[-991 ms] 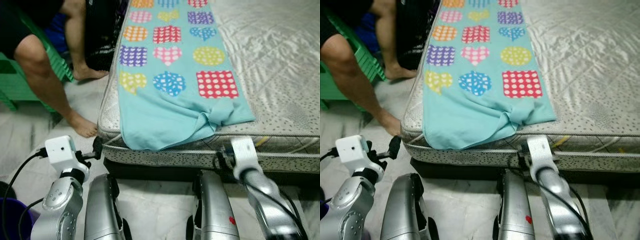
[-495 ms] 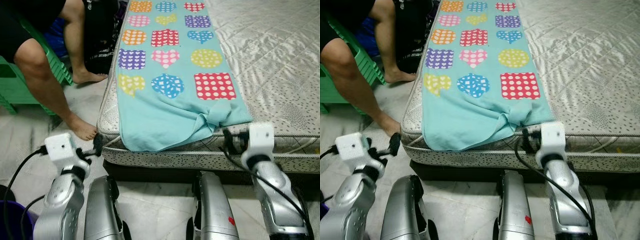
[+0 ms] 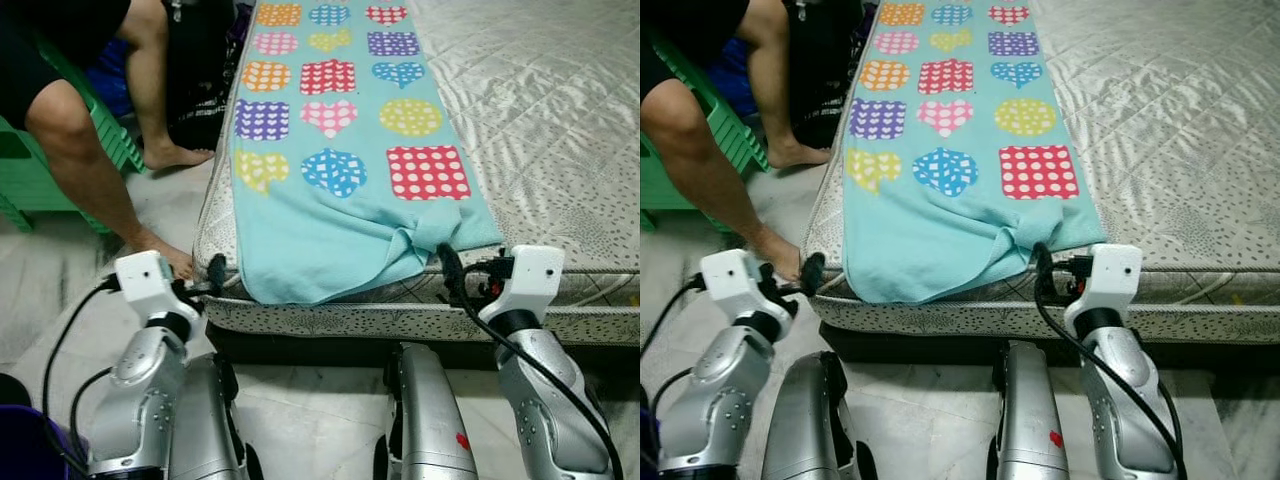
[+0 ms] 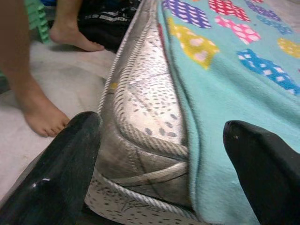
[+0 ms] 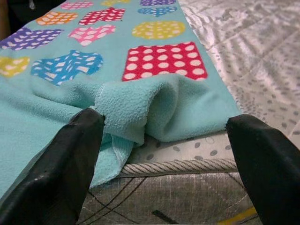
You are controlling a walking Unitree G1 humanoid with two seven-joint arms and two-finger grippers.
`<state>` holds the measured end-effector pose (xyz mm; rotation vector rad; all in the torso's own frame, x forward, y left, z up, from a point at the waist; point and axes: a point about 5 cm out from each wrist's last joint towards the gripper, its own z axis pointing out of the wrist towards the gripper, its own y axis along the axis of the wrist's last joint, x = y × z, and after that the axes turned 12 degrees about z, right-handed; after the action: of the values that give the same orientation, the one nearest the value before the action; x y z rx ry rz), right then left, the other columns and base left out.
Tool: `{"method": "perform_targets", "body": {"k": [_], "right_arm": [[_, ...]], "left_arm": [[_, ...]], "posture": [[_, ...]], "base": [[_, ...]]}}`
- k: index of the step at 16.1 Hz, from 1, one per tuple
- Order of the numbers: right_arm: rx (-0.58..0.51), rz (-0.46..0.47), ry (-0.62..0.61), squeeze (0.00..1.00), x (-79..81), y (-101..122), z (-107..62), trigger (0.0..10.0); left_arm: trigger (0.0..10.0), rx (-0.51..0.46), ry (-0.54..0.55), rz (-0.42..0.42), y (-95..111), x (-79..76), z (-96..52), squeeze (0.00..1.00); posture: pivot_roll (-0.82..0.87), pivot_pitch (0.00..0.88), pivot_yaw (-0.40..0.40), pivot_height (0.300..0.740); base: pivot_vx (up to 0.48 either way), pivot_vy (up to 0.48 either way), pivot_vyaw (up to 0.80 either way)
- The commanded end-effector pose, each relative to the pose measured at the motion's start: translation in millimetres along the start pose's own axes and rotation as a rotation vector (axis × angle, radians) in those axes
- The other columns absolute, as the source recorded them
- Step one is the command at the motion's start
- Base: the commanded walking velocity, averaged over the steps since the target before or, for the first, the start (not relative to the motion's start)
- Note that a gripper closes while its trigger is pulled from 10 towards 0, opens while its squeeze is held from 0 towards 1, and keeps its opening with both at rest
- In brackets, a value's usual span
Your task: Clean up the room
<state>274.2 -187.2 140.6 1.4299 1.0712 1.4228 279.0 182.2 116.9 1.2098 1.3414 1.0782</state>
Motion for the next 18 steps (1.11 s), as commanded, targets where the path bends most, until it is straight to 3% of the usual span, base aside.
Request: {"method": "perform_targets", "body": {"k": [1, 6, 7, 11, 15, 18], "right_arm": [[-0.018, 0.03, -0.008, 0.0, 2.1, 6, 0.2, 10.0], [-0.037, 0.042, 0.021, 0.0, 6.3, 12, 7.2, 10.0], [-0.031, 0.043, 0.022, 0.0, 6.7, 12, 6.8, 10.0], [-0.03, 0.023, 0.008, 0.0, 0.9, 15, -0.2, 10.0], [-0.035, 0.006, -0.003, 0.0, -3.0, 20, -5.4, 10.0], [-0.032, -0.002, -0.001, 0.0, -2.1, 20, -6.3, 10.0]], "left_arm": [[10.0, -0.01, 0.0, 0.005, 0, 2.3, -3.8, 0.0], [10.0, 0.009, 0.036, -0.008, -6, 8.1, -4.6, 0.0], [10.0, 0.059, 0.015, -0.027, -13, 6.7, 1.9, 0.0], [10.0, 0.105, -0.037, -0.095, -20, 2.6, 27.7, 0.0], [10.0, 0.212, -0.115, -0.08, -35, -15.1, 49.1, 0.0], [10.0, 0.281, -0.161, -0.051, -44, -23.3, 52.8, 0.0]], "posture": [[-0.1, 0.117, 0.05, 0.472], [-0.09, 0.107, 0.045, 0.472], [-0.1, 0.112, 0.038, 0.472], [-0.14, 0.133, 0.042, 0.472], [-0.17, 0.142, 0.049, 0.472], [-0.17, 0.144, 0.052, 0.472]], "base": [[0.0, 0.0, 0.0], [0.0, 0.0, 0.0], [0.0, 0.0, 0.0], [0.0, 0.0, 0.0], [0.0, 0.0, 0.0], [0.0, 0.0, 0.0]]}}
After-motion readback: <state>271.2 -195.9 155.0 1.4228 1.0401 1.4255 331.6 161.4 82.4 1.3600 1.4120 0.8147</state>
